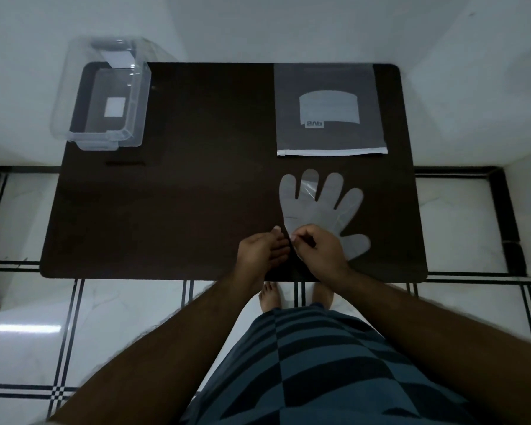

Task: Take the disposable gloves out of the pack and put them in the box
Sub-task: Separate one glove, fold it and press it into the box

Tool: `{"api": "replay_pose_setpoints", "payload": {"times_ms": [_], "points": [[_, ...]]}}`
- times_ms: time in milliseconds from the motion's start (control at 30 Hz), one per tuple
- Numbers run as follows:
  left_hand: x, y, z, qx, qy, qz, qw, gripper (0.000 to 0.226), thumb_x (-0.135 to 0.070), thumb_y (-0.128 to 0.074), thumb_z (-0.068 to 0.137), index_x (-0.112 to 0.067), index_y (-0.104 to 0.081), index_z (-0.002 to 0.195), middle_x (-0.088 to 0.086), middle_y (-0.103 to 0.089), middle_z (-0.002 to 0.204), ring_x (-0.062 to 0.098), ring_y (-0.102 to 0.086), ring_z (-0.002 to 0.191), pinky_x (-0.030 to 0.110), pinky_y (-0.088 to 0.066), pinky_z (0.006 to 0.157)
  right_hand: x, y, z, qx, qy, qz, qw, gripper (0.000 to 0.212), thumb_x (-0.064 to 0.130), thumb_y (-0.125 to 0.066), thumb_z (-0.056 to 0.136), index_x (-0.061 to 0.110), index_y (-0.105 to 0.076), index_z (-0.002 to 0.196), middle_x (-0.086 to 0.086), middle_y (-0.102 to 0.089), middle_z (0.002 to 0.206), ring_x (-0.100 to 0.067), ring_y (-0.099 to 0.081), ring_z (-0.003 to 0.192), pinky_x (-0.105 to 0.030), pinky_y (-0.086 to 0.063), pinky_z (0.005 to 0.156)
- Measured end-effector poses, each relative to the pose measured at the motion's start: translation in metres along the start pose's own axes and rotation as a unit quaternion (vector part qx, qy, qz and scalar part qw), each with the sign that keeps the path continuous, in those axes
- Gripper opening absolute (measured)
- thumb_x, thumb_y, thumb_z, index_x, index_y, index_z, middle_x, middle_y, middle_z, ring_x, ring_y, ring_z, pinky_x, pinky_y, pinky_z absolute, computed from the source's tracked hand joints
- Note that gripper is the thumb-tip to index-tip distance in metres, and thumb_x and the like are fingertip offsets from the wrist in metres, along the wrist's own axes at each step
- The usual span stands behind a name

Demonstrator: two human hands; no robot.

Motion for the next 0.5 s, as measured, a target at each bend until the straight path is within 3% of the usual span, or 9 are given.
{"api": "replay_pose_setpoints", "payload": {"times_ms": [100, 233, 367, 500], "points": [[-0.004, -0.008, 0.002, 0.012, 0.016, 0.004, 1.000, 0.029, -0.025, -0.079, 0.098, -0.001, -0.077, 0.114, 0.017, -0.083, 0.104, 0.028, -0.082, 0.098, 0.037, -0.065, 0.086, -0.004, 0.005, -0.003, 0.013, -0.015, 0.032, 0.999, 0.006, 0.015, -0.069, 0.102, 0.015, -0.075, 0.102, 0.005, -0.075, 0.094, -0.006, -0.071, 0.090, -0.017, -0.056, 0.079], [-0.005, -0.014, 0.003, 0.010, 0.020, 0.018, 1.000, 0.019, -0.008, -0.080, 0.093, 0.003, -0.079, 0.109, 0.019, -0.083, 0.102, 0.027, -0.081, 0.088, 0.032, -0.064, 0.077, -0.006, 0.008, -0.007, 0.052, -0.032, 0.061, 0.996, 0.013, 0.016, -0.074, 0.098, 0.013, -0.076, 0.111, 0.002, -0.078, 0.102, -0.009, -0.074, 0.096, -0.027, -0.062, 0.087], [-0.001, -0.014, 0.007, 0.003, 0.031, 0.040, 0.999, 0.014, -0.007, -0.077, 0.094, -0.003, -0.082, 0.106, 0.020, -0.083, 0.101, 0.031, -0.082, 0.087, 0.045, -0.068, 0.084, -0.006, 0.009, -0.012, 0.057, -0.029, 0.039, 0.997, 0.034, 0.022, -0.090, 0.084, 0.015, -0.074, 0.113, 0.006, -0.076, 0.101, -0.006, -0.074, 0.094, -0.022, -0.062, 0.084], [0.002, -0.019, 0.004, 0.007, 0.037, 0.016, 0.999, 0.019, -0.008, -0.069, 0.098, 0.001, -0.080, 0.112, 0.019, -0.083, 0.104, 0.030, -0.082, 0.096, 0.041, -0.067, 0.089, -0.007, 0.009, -0.010, 0.009, -0.004, -0.038, 0.999, 0.020, 0.023, -0.083, 0.091, 0.013, -0.076, 0.107, 0.002, -0.076, 0.095, -0.010, -0.073, 0.089, -0.026, -0.061, 0.082]]}}
Point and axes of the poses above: each hand's wrist, its own z-axis towards the middle knuckle, its own y-axis out of the back of the hand, x = y × z, the point moved 4 cm from there along z, towards the middle knuckle
